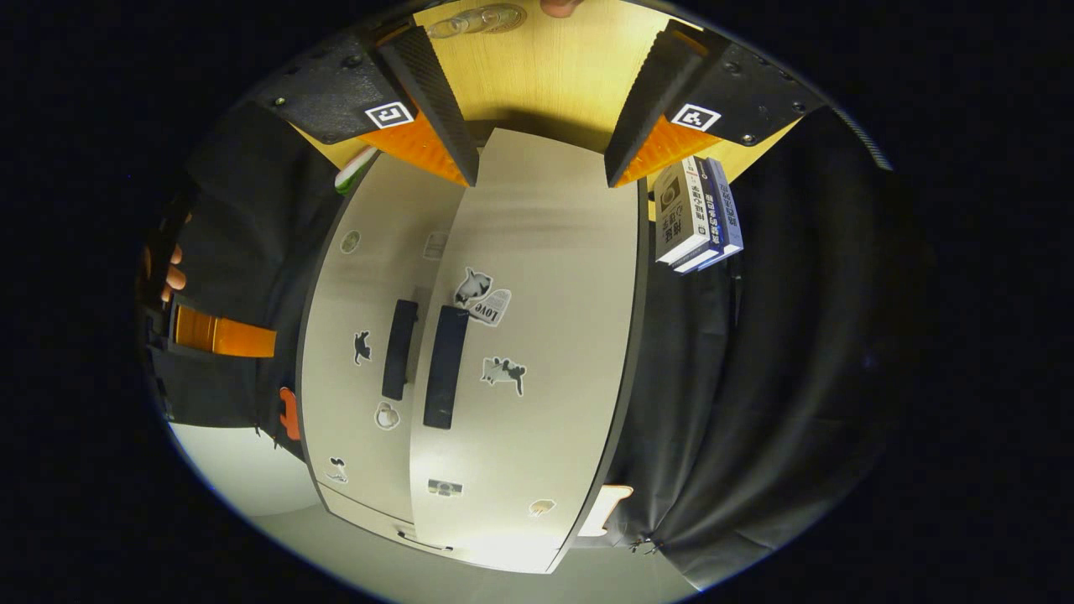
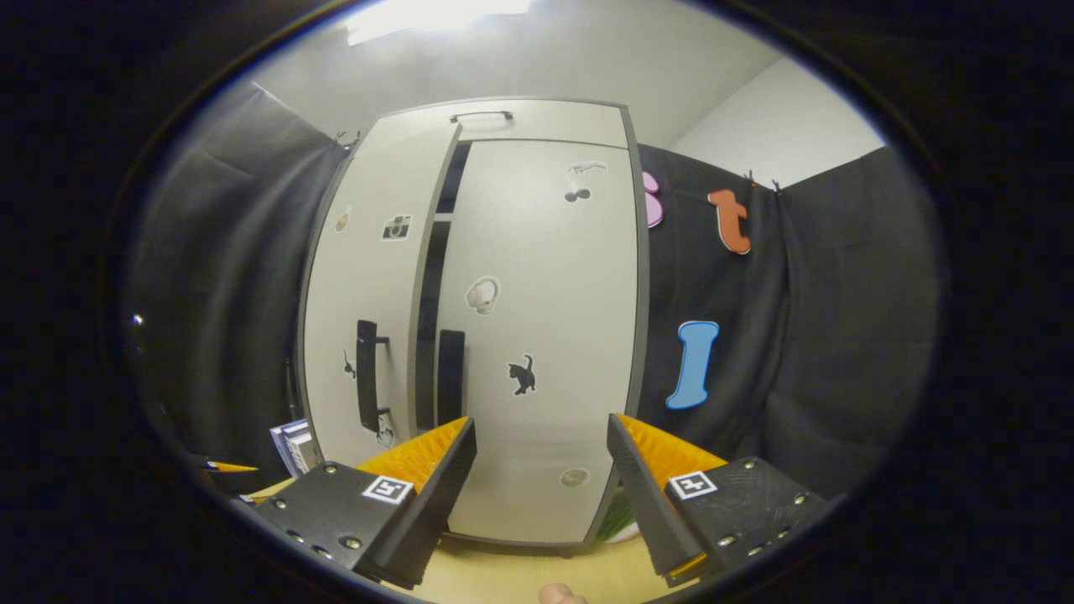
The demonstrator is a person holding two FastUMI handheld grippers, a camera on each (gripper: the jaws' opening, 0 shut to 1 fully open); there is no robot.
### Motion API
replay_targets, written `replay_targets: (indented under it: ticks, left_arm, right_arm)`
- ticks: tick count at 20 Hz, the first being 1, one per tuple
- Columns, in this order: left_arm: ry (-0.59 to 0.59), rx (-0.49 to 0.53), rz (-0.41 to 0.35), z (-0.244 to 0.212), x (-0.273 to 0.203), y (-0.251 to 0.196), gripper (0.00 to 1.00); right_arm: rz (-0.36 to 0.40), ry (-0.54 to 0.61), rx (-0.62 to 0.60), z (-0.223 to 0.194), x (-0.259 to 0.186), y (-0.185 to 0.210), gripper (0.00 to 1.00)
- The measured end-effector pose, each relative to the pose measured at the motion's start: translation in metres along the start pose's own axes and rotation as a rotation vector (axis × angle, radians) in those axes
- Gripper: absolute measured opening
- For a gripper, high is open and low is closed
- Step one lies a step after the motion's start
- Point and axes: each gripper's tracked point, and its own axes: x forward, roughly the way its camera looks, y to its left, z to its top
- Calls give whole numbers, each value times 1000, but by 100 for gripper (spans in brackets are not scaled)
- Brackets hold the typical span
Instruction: Grasp the bottle in the cabinet with the left hand and place it on the coaster, then close the right door with the right hand and the left door with the left hand.
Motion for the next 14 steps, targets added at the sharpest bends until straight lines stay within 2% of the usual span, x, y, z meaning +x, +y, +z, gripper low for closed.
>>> replay_targets:
  ticks: [6, 7, 8, 11, 14]
  left_arm:
    - [-45, 24, -30, 53, 0, -35, 95]
    - [-61, 37, -37, 65, 0, -43, 91]
    - [-76, 56, -46, 77, 0, -51, 95]
    - [-132, 95, -90, 116, -3, -88, 95]
    - [-175, 83, -150, 151, -8, -130, 95]
  right_arm:
    - [-18, -21, -5, 10, -4, -22, 92]
    - [-18, -30, -8, 12, -4, -26, 92]
    - [-19, -40, -13, 16, -5, -31, 92]
    - [-34, -79, -30, 31, -9, -50, 95]
    - [-53, -121, -34, 50, -15, -72, 95]
